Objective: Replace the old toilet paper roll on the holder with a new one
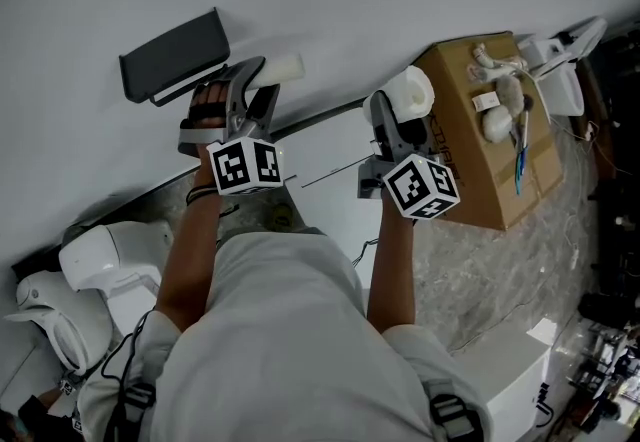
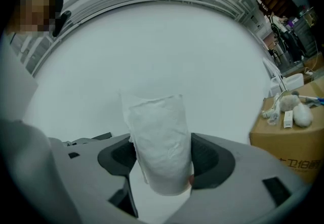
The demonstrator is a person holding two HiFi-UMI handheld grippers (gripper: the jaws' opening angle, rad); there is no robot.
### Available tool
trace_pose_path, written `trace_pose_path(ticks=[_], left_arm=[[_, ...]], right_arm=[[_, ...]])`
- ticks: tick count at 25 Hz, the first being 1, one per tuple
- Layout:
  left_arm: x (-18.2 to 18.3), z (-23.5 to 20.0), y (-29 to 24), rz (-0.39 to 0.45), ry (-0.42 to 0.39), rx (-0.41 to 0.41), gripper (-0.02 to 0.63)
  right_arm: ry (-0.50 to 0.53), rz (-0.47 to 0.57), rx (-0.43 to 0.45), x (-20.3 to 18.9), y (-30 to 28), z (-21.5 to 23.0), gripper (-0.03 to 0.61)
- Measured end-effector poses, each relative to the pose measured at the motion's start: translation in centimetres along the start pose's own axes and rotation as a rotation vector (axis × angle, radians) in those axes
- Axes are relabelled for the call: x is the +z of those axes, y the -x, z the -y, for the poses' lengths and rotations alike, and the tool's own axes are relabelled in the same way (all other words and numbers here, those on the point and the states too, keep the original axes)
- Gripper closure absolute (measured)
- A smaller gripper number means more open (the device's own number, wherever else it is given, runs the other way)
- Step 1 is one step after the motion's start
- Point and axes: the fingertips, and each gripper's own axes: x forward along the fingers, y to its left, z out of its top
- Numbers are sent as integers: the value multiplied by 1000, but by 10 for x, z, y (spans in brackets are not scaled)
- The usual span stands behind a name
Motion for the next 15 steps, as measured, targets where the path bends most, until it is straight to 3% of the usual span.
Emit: trace_pose_path(ticks=[5,10,15], left_arm=[[6,-22,28,85,175,55,397],[-7,-61,65,143,319,191,399],[-32,-89,98,172,495,270,399]], right_arm=[[-60,14,37,-2,0,-13,267],[-252,58,110,-4,-4,-27,268],[-295,46,167,-8,-19,-47,268]])
